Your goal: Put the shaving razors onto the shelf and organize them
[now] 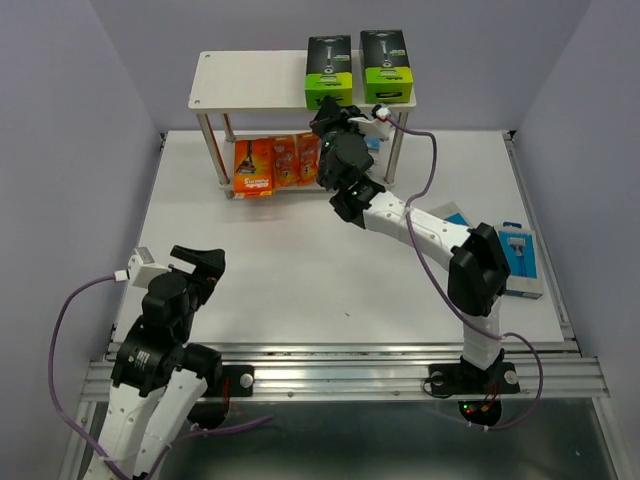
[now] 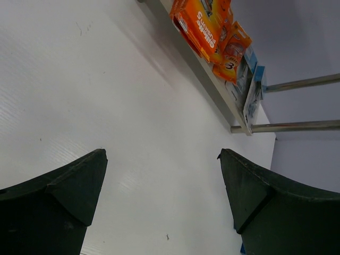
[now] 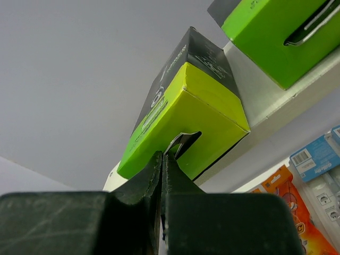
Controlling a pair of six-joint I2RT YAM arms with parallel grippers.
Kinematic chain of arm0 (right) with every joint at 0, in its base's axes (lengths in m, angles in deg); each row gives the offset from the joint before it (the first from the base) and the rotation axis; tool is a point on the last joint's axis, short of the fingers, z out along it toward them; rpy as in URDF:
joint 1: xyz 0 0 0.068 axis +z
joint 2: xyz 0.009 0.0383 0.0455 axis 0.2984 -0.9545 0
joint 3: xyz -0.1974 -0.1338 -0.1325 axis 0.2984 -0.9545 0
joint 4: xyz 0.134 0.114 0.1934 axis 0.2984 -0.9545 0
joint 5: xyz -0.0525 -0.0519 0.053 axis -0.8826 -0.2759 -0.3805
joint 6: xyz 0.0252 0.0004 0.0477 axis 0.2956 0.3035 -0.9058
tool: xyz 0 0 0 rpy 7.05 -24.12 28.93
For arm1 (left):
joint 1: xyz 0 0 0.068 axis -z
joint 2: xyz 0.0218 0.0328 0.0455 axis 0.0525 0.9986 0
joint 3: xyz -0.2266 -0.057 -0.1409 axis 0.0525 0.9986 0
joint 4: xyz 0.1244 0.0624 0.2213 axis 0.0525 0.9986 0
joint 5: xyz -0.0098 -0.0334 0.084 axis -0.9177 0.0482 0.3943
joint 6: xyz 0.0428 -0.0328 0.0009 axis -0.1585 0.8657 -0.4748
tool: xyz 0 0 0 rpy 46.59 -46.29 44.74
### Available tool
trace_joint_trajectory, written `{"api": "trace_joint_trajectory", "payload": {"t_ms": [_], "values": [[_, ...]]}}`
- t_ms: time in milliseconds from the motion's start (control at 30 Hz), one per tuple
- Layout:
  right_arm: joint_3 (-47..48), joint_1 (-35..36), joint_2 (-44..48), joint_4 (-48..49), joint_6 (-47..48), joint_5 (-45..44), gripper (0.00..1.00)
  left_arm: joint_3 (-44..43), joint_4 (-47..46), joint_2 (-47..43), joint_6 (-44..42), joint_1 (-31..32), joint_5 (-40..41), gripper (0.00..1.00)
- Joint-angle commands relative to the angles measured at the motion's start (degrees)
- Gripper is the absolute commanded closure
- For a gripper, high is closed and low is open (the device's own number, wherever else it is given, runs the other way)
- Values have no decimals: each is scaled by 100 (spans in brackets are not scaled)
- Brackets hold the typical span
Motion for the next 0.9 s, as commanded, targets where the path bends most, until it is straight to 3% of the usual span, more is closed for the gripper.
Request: {"api": "trace_joint_trajectory", "payload": {"t_ms": [0, 467, 667, 867], "values": [[575, 2, -95, 567, 548, -380, 99, -221, 6, -30, 10, 24, 160, 1], [180, -227, 265, 303, 399, -178, 95, -194, 164, -214, 72, 15, 46, 1], [172, -403, 318, -92, 153, 147, 85, -212, 401, -398, 160, 24, 37, 1], [181, -455, 371, -285, 101, 68, 82, -221, 550, -618, 265, 24, 11, 1]]}}
